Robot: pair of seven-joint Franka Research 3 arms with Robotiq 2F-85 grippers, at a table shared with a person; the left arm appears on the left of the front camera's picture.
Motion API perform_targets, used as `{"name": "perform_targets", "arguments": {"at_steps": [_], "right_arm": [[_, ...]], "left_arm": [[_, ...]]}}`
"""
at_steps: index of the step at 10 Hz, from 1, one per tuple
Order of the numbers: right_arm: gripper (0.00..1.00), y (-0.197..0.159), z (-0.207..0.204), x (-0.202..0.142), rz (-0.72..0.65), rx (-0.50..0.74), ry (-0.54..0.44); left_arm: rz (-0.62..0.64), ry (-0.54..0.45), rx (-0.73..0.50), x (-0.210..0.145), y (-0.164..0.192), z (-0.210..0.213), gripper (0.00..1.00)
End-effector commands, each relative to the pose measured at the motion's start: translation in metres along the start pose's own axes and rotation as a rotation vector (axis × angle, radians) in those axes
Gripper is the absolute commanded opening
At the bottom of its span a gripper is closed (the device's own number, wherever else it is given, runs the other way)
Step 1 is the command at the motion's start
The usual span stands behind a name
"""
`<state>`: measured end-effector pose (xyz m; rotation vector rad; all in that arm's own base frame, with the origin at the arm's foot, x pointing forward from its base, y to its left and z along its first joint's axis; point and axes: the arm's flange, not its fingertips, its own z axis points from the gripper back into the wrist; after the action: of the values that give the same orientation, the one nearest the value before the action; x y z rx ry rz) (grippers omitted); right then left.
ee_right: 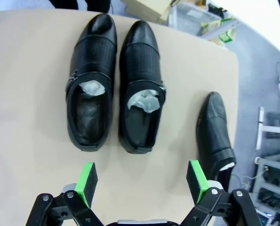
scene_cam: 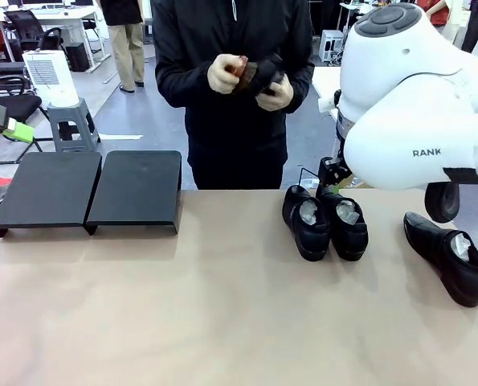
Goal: Organize the shoes by placing them on the stand.
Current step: Pick up one Shoe and place it in the middle of the table.
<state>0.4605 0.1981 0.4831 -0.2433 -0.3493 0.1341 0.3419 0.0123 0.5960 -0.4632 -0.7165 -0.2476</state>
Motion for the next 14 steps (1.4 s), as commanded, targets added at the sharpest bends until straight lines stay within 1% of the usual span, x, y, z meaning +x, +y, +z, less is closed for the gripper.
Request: {"name": "perform_targets", "arguments": {"at_steps": [1,2,3,5,6,7,8,10,11,14], "right_arm": [[1.0,-0.006,-0.026,0.01,-0.014,0.201,0.028],[1.0,-0.015,-0.039,0.012,-0.028,0.292,0.037],[1.0,-0.022,-0.048,0.013,-0.028,0.355,0.066],[1.0,-0.022,-0.059,0.019,-0.044,0.333,0.114],[0.96,-0.021,-0.058,0.021,-0.055,0.324,0.075],[0.77,-0.019,-0.059,0.023,-0.075,0.316,0.078],[0.58,-0.017,-0.058,0.025,-0.137,0.267,0.118],[0.58,-0.01,-0.061,0.029,-0.19,0.239,0.195],[0.58,-0.005,-0.064,0.032,-0.196,0.244,0.218],[0.58,0.005,-0.077,0.044,-0.189,0.266,0.253]], "left_arm": [[-0.009,-0.006,-0.018,0.0,0.002,0.0,1.0],[-0.009,-0.006,-0.018,0.0,0.002,0.0,1.0],[-0.009,-0.006,-0.018,0.0,0.002,0.0,1.0],[-0.009,-0.006,-0.018,0.0,0.002,0.0,1.0],[-0.009,-0.006,-0.018,0.0,0.002,0.0,1.0],[-0.009,-0.006,-0.018,0.0,0.002,0.0,1.0],[-0.009,-0.006,-0.018,0.0,0.002,0.0,1.0],[-0.009,-0.006,-0.018,0.0,0.002,0.0,1.0],[-0.009,-0.006,-0.018,0.0,0.002,0.0,1.0],[-0.009,-0.006,-0.018,0.0,0.002,0.0,1.0]]}}
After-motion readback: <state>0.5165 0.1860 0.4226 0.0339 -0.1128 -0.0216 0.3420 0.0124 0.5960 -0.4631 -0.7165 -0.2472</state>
